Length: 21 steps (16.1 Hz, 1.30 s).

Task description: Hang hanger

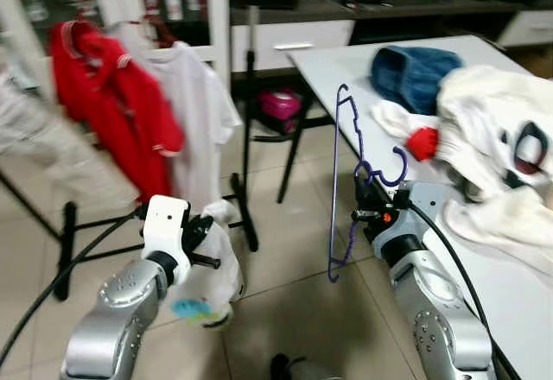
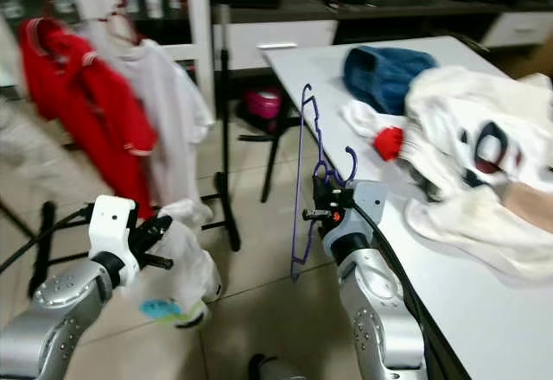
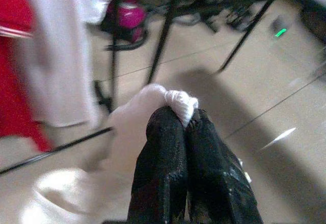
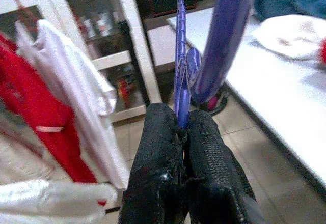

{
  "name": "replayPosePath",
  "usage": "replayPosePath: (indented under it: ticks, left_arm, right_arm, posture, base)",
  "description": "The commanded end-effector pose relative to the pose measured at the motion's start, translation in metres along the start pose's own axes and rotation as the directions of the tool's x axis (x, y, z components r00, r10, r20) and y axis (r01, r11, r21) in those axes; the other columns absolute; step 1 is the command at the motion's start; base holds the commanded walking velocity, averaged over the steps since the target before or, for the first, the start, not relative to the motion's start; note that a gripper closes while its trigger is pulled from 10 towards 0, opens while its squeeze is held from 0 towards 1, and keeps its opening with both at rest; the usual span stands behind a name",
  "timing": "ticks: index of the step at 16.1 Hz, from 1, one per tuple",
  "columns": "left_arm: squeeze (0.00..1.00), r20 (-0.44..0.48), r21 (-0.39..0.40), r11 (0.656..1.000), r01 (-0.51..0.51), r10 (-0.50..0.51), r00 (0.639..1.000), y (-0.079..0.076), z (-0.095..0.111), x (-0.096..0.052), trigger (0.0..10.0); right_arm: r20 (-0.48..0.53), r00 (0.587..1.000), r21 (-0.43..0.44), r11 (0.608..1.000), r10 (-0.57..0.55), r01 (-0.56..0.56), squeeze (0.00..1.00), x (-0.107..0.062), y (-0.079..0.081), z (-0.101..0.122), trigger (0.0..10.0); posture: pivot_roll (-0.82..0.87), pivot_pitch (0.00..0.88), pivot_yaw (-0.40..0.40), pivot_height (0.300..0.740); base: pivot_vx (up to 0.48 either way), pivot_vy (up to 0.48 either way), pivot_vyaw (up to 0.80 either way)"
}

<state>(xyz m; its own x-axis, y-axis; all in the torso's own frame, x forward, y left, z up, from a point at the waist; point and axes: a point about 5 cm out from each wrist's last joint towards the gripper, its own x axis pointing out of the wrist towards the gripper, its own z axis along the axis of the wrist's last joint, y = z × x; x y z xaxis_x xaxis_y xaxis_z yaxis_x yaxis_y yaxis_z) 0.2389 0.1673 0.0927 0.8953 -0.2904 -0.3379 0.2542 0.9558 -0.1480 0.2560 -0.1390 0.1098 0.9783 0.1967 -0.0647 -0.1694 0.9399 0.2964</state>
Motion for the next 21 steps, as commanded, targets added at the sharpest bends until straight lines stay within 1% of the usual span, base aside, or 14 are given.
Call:
replayPosePath:
  ticks: [1,2,3,4,6,8,10,13,16,17,18,19,20,21]
  left_arm:
    - [0.00,0.055,-0.057,0.998,0.000,0.004,0.999,-0.0026,0.0024,-0.0007,10.0]
    - [0.00,0.091,-0.068,0.997,-0.045,0.051,0.995,-0.0022,0.0035,0.0009,10.0]
    - [0.00,0.105,-0.070,0.995,-0.072,0.079,0.991,-0.0015,0.0038,0.0018,10.0]
    - [0.00,0.084,-0.060,0.983,-0.172,0.177,0.981,0.0018,0.0015,0.0030,10.0]
    - [0.00,0.082,-0.124,0.985,-0.121,0.131,0.988,-0.0039,-0.0007,0.0047,10.0]
    - [0.00,0.072,-0.148,0.982,-0.116,0.128,0.989,-0.0034,-0.0026,0.0046,10.0]
    - [0.00,0.062,-0.194,0.975,-0.110,0.124,0.990,-0.0026,-0.0030,0.0049,10.0]
    - [0.00,0.027,-0.196,0.974,-0.111,0.119,0.993,-0.0024,-0.0026,0.0040,10.0]
    - [0.00,0.024,-0.184,0.977,-0.111,0.117,0.993,-0.0013,0.0012,0.0034,10.0]
    - [0.00,0.038,-0.232,0.971,-0.062,0.073,0.997,-0.0047,0.0032,0.0031,10.0]
    - [0.00,0.055,-0.278,0.960,-0.033,0.050,0.997,-0.0070,0.0050,0.0024,10.0]
    - [0.00,0.052,-0.302,0.953,-0.033,0.052,0.997,-0.0074,0.0059,0.0014,10.0]
    - [0.00,0.020,-0.300,0.951,-0.074,0.083,0.996,-0.0051,0.0047,0.0008,10.0]
    - [0.00,-0.003,-0.306,0.950,-0.066,0.068,0.998,-0.0061,0.0028,0.0003,10.0]
  right_arm:
    - [0.037,0.999,0.018,1.000,0.006,-0.007,0.00,0.0006,0.0002,0.0079,10.0]
    - [0.039,0.999,0.034,0.999,0.001,-0.002,0.00,0.0012,-0.0006,0.0075,10.0]
    - [0.040,0.999,0.036,0.999,-0.002,0.001,0.00,0.0015,-0.0008,0.0076,10.0]
    - [0.040,0.999,0.038,0.999,-0.004,0.003,0.00,0.0019,-0.0007,0.0077,10.0]
    - [0.036,0.999,0.036,0.999,-0.004,0.002,0.00,0.0008,0.0003,0.0067,10.0]
    - [0.035,0.999,0.033,0.999,-0.003,0.002,0.00,-0.0002,0.0002,0.0063,10.0]
    - [0.034,0.999,0.036,0.999,-0.005,0.004,0.00,0.0008,-0.0006,0.0061,10.0]
    - [0.032,1.000,0.038,0.999,-0.001,-0.001,0.00,0.0010,0.0010,0.0051,10.0]
    - [0.031,1.000,0.036,0.999,0.004,-0.005,0.00,0.0007,0.0016,0.0050,10.0]
    - [0.031,1.000,0.036,0.999,0.004,-0.005,0.00,0.0004,0.0016,0.0051,10.0]
    - [0.033,0.999,0.036,0.999,0.003,-0.004,0.00,0.0004,0.0016,0.0053,10.0]
    - [0.036,0.999,0.037,0.999,0.001,-0.002,0.00,0.0003,0.0014,0.0057,10.0]
    - [0.038,0.999,0.037,0.999,-0.002,0.000,0.00,0.0004,0.0012,0.0059,10.0]
    - [0.036,0.999,0.035,0.999,-0.010,0.008,0.00,0.0006,0.0008,0.0057,10.0]
  posture:
    - [-0.01,0.000,-0.057,0.740]
    - [0.00,0.000,-0.057,0.740]
    - [-0.01,0.000,-0.055,0.740]
    - [-0.01,0.000,-0.054,0.740]
    - [-0.02,0.000,-0.049,0.740]
    - [-0.02,0.000,-0.047,0.740]
    - [-0.02,0.000,-0.050,0.740]
    - [-0.01,0.000,-0.052,0.740]
    - [-0.01,0.000,-0.050,0.740]
    - [-0.01,0.000,-0.050,0.740]
    - [-0.01,0.000,-0.048,0.740]
    - [-0.01,0.000,-0.048,0.740]
    - [-0.01,0.000,-0.046,0.740]
    - [-0.02,0.000,-0.047,0.740]
  base:
    - [0.000,0.000,-0.80]
    - [0.000,0.000,-0.80]
    - [0.000,0.000,-0.80]
    - [0.000,0.000,-0.80]
    - [0.000,0.000,-0.80]
    - [0.000,0.000,-0.80]
    - [0.000,0.000,-0.80]
    - [0.000,0.000,-0.80]
    - [0.000,0.000,-0.80]
    - [0.000,0.000,-0.80]
    - [0.000,0.000,-0.80]
    - [0.000,0.000,-0.80]
    - [0.000,0.000,-0.80]
    - [0.000,0.000,-0.80]
